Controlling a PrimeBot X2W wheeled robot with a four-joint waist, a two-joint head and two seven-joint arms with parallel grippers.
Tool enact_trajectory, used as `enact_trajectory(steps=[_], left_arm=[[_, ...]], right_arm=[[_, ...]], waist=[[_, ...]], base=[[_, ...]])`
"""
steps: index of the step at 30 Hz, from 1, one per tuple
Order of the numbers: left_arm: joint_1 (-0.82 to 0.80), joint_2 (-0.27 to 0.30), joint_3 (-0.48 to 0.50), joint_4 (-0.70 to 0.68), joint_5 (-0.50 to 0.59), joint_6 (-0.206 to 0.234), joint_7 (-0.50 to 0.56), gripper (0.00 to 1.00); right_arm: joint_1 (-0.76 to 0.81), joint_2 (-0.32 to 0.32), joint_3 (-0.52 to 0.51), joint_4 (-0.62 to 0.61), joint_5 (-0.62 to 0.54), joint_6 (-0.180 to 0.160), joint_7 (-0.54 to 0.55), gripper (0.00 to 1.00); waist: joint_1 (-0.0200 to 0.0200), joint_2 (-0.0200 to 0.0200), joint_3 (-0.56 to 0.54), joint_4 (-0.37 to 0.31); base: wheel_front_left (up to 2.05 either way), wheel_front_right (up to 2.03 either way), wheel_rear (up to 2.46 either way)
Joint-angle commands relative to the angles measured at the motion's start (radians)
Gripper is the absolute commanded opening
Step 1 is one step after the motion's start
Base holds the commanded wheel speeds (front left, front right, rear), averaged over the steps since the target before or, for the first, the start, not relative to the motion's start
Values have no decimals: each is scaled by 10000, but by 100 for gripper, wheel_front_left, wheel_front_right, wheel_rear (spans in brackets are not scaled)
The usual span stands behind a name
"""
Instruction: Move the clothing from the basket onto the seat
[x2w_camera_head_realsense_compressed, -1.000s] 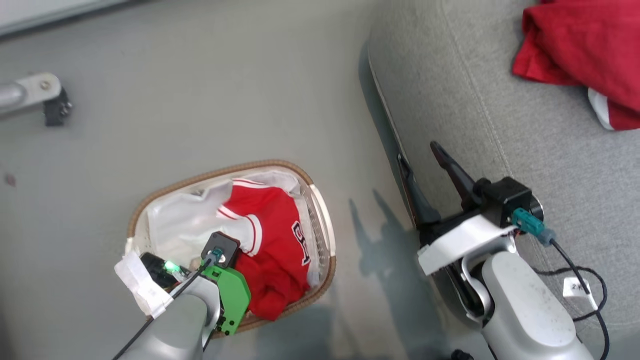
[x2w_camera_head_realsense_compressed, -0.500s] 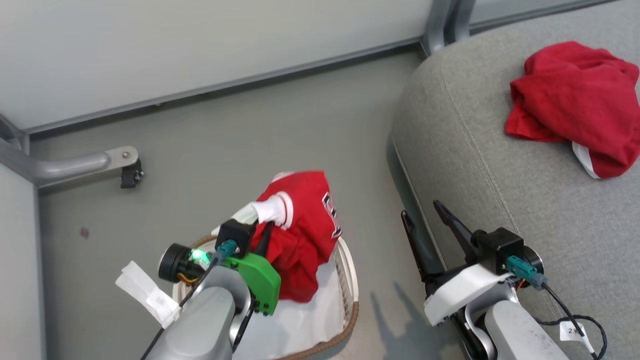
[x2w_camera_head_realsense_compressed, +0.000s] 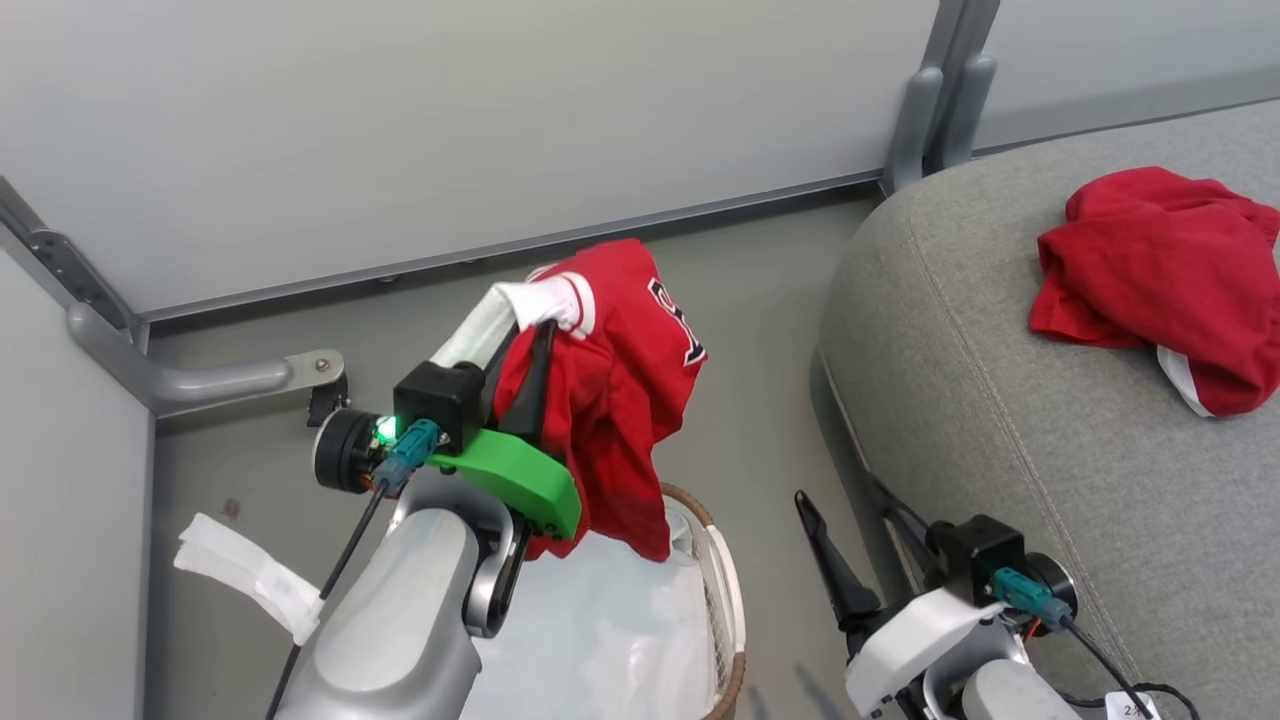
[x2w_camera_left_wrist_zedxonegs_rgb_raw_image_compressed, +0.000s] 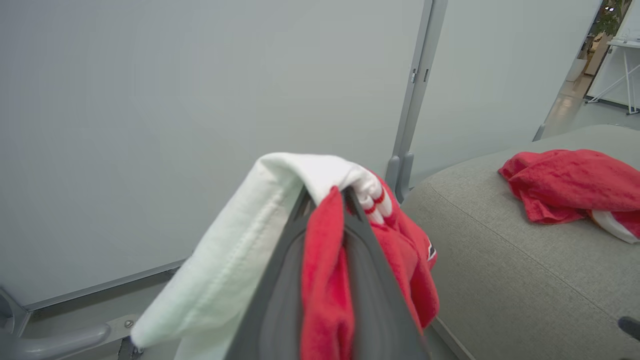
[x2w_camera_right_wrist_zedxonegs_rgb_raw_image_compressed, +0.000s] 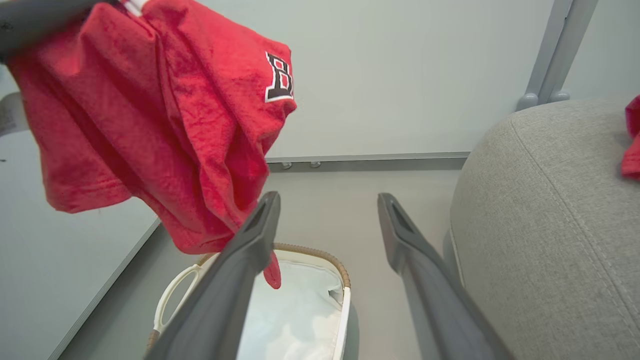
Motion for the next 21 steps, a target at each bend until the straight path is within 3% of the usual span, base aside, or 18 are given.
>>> enact_trajectory(steps=[1, 12, 21], left_arm=[[190, 24, 43, -230, -48, 2, -34, 0], [137, 22, -425, -1334, -405, 39, -35, 0], [-345, 23, -1302, -1505, -842, 55, -35, 0]], right_arm=[[155, -36, 118, 48, -133, -10, -3, 100], [-576, -251, 1628, 367, -238, -12, -4, 100], [-2197, -147, 2521, 1490, -44, -10, -2, 100]], waist=[[1, 0, -81, 89], [1, 0, -155, 611], [1, 0, 8, 1182]], base=[[0, 0, 0], [0, 0, 0], [0, 0, 0]])
